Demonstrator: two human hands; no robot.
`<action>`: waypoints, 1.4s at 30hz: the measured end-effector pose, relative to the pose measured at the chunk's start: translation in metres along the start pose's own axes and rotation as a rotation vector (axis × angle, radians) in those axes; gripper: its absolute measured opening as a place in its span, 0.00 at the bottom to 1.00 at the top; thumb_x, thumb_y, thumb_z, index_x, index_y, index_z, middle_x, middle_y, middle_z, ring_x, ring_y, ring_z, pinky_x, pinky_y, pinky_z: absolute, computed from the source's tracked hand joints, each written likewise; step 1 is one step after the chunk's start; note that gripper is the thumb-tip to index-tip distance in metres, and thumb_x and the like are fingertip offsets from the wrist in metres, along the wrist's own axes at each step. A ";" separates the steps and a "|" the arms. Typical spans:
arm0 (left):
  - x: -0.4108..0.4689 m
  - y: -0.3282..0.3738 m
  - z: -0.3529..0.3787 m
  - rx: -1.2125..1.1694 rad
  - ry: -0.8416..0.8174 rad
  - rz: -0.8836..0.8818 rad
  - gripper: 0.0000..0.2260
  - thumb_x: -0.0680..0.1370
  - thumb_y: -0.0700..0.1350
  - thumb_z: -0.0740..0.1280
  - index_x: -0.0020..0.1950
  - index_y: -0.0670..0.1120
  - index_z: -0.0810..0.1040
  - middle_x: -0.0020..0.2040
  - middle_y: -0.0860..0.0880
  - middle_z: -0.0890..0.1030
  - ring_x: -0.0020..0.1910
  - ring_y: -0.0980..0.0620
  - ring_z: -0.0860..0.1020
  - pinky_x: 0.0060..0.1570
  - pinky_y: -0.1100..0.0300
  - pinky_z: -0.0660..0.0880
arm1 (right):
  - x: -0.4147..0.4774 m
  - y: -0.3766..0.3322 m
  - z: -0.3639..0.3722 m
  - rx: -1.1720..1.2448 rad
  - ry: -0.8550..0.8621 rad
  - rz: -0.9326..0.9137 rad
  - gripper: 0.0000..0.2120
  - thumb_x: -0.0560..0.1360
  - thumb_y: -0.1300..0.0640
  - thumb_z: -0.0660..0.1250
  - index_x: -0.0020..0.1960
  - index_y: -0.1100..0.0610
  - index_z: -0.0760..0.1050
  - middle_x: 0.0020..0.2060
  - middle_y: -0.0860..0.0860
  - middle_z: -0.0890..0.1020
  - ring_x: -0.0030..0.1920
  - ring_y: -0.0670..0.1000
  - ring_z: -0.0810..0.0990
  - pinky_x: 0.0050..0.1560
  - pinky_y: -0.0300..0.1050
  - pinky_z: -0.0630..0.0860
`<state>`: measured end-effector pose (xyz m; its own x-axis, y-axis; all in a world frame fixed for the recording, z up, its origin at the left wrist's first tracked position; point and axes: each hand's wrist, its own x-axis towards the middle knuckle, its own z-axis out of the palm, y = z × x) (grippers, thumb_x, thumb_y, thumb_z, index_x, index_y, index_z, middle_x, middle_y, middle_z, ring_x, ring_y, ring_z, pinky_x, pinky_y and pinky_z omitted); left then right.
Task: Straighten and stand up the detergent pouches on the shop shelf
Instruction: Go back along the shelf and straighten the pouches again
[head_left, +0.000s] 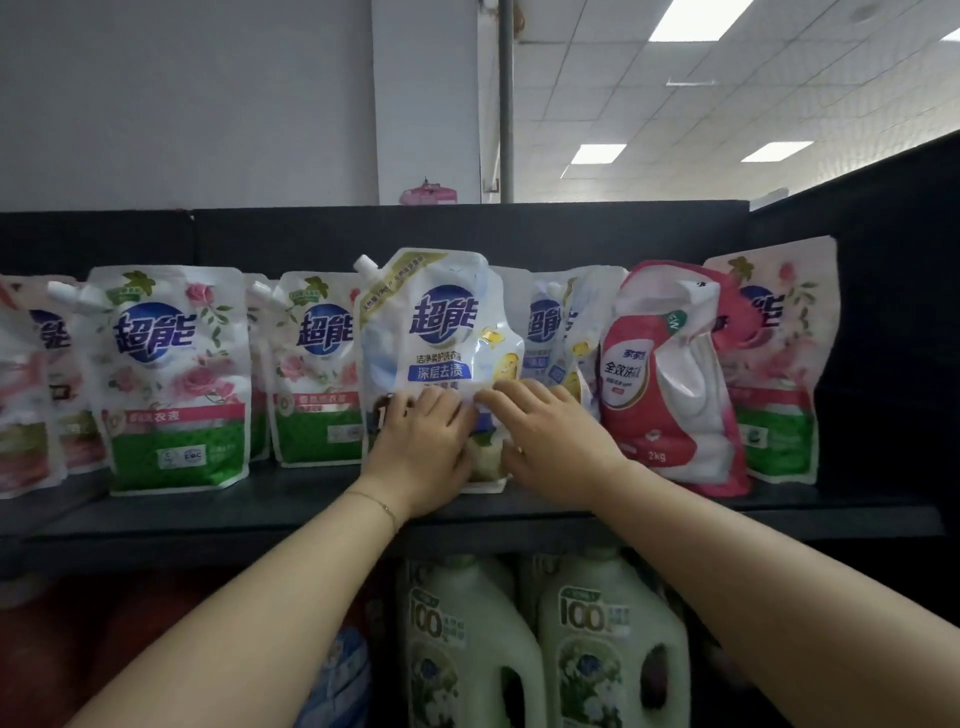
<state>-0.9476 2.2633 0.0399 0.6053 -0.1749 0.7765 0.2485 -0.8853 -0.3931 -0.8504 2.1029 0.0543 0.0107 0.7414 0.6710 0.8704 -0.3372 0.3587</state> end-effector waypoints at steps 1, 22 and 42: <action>0.006 0.012 -0.001 0.003 -0.027 0.008 0.16 0.69 0.52 0.57 0.50 0.45 0.76 0.46 0.46 0.78 0.47 0.44 0.75 0.45 0.50 0.70 | -0.007 0.011 -0.004 -0.012 -0.011 0.000 0.23 0.72 0.56 0.65 0.66 0.56 0.69 0.62 0.54 0.74 0.61 0.57 0.74 0.58 0.54 0.73; 0.065 0.128 0.032 -0.535 -0.341 -0.574 0.21 0.77 0.46 0.65 0.67 0.44 0.61 0.65 0.42 0.68 0.63 0.40 0.73 0.56 0.48 0.73 | -0.045 0.075 -0.003 0.237 -0.280 0.225 0.19 0.77 0.60 0.62 0.68 0.58 0.66 0.59 0.52 0.71 0.59 0.53 0.70 0.51 0.46 0.74; 0.059 0.114 0.054 -0.822 -0.496 -0.746 0.32 0.75 0.46 0.69 0.75 0.47 0.56 0.68 0.41 0.73 0.65 0.43 0.74 0.63 0.51 0.73 | -0.041 0.069 0.043 0.747 -0.187 0.794 0.45 0.73 0.38 0.66 0.78 0.59 0.48 0.71 0.58 0.68 0.69 0.59 0.69 0.69 0.50 0.67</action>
<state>-0.8424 2.1754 0.0143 0.7866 0.5189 0.3347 0.2152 -0.7385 0.6391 -0.7697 2.0746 0.0235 0.7176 0.5664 0.4052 0.6602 -0.3680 -0.6548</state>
